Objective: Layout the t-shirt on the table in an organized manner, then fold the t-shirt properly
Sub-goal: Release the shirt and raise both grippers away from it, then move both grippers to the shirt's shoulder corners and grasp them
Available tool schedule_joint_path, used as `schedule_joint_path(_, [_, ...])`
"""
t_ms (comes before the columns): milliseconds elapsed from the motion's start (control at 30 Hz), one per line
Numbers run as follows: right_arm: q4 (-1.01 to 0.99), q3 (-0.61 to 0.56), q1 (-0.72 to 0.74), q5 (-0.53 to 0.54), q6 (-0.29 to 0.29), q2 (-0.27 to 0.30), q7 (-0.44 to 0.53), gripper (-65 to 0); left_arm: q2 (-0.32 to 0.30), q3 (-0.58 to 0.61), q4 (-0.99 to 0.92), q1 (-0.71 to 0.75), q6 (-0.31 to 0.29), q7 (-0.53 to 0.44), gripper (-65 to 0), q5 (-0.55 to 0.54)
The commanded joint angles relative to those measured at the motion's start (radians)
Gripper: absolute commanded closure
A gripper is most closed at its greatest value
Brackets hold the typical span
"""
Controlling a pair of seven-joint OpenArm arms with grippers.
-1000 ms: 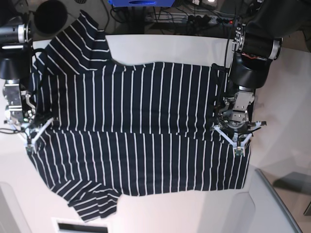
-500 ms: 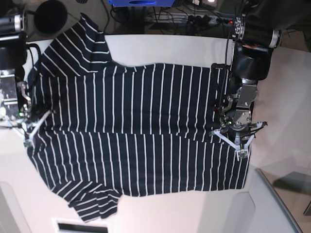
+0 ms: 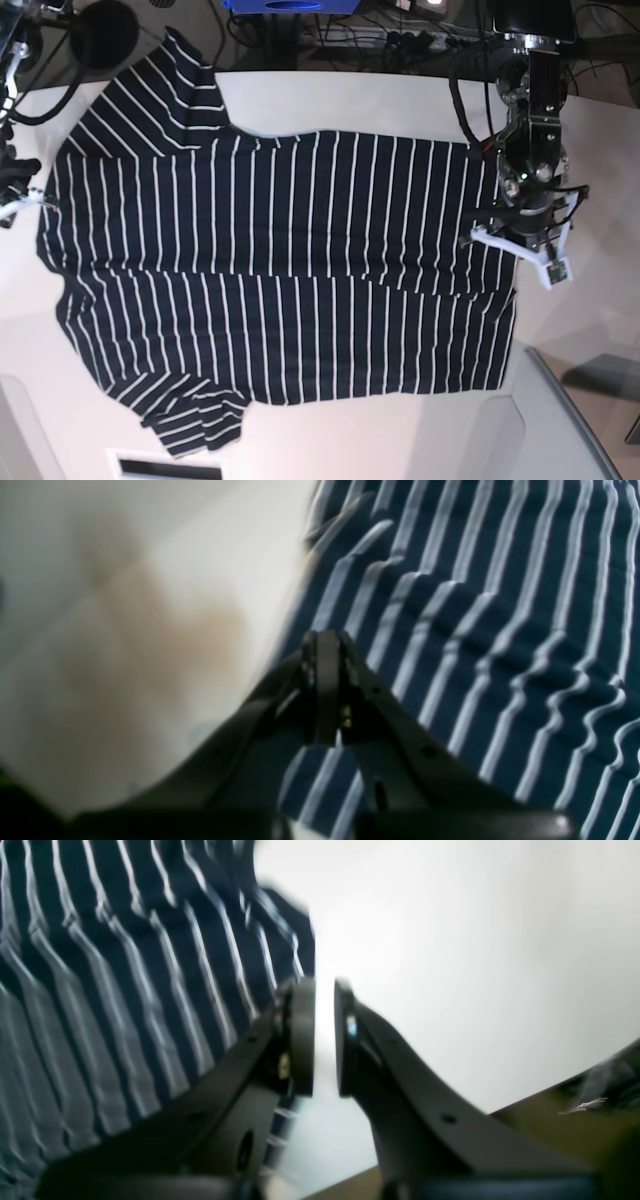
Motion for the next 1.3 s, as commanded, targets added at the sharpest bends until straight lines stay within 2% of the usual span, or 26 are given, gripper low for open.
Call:
schedule_joint_path(0, [0.028, 0.041, -0.005, 0.044, 0.021, -0.002, -0.009, -7.7, -0.012, -0.049, 0.048, 0.007, 0.007, -0.037, 0.0, 0.013])
schedule_joint_path(67, [0.036, 0.123, -0.014, 0.159, 0.098, -0.025, -0.073, -15.6, -0.001, -0.130, 0.088, 0.056, 0.006, -0.037, 0.0, 0.013])
schedule_joint_path(133, [0.033, 0.208, -0.014, 0.280, 0.183, -0.030, -0.148, -28.1, 0.003, -0.200, 0.111, 0.088, 0.004, -0.037, 0.0, 0.013])
schedule_joint_path(200, [0.031, 0.282, -0.013, 0.391, 0.239, -0.032, -0.233, -39.8, 0.005, -0.259, 0.116, 0.118, 0.004, -0.037, 0.0, 0.013])
schedule_joint_path(267, [0.031, 0.357, -0.014, 0.480, 0.260, -0.033, -0.294, -49.2, 0.014, -0.322, 0.116, 0.145, 0.004, -0.037, 0.0, 0.011])
schedule_joint_path(333, [0.016, 0.423, -0.016, 0.523, 0.263, -0.055, -0.325, -53.6, 0.049, -0.390, 0.113, 0.164, 0.003, -0.037, 0.0, 0.011])
schedule_joint_path(400, [-0.019, 0.452, -0.017, 0.520, 0.265, -0.058, -0.337, -54.5, 0.072, -0.433, 0.117, 0.179, -0.021, -0.037, 0.0, 0.011])
schedule_joint_path(467, [-0.094, 0.449, -0.031, 0.524, 0.271, -0.056, -0.334, -54.8, 0.075, -0.450, 0.116, 0.199, -0.096, -0.035, 0.0, 0.011])
schedule_joint_path(533, [-0.167, 0.449, -0.034, 0.521, 0.312, -0.055, -0.331, -54.5, 0.080, -0.470, 0.116, 0.213, -0.162, -0.031, 0.0, 0.001])
schedule_joint_path(600, [-0.228, 0.449, -0.036, 0.520, 0.375, -0.053, -0.329, -54.5, 0.086, -0.514, 0.114, 0.234, -0.231, -0.031, 0.0, -0.074])
schedule_joint_path(633, [-0.251, 0.449, -0.036, 0.520, 0.398, -0.050, -0.329, -54.3, 0.085, -0.540, 0.114, 0.245, -0.245, -0.031, 0.0, -0.124])
schedule_joint_path(733, [-0.300, 0.448, -0.031, 0.518, 0.423, -0.027, -0.325, -54.3, 0.074, -0.595, 0.113, 0.282, -0.251, -0.031, -19.7, -0.280])
schedule_joint_path(800, [-0.344, 0.426, -0.020, 0.515, 0.423, -0.015, -0.277, -54.3, 0.049, -0.608, 0.111, 0.302, -0.251, -0.031, -26.8, -0.366])
schedule_joint_path(967, [-0.509, 0.261, -0.019, 0.467, 0.426, 0.042, -0.124, -54.3, 0.037, -0.608, 0.105, 0.323, -0.251, -0.031, -28.0, -0.489])
schedule_joint_path(1133, [-0.590, 0.222, -0.014, 0.467, 0.426, 0.042, -0.066, -54.3, 0.037, -0.608, 0.105, 0.325, -0.252, -0.031, -27.6, -0.496])
schedule_joint_path(1200, [-0.619, 0.221, -0.004, 0.467, 0.427, 0.042, -0.070, -54.3, 0.037, -0.608, 0.105, 0.325, -0.287, -0.031, -27.6, -0.495])
schedule_joint_path(1267, [-0.627, 0.221, -0.002, 0.467, 0.429, 0.042, -0.070, -54.3, 0.037, -0.609, 0.103, 0.326, -0.375, -0.031, -27.5, -0.493])
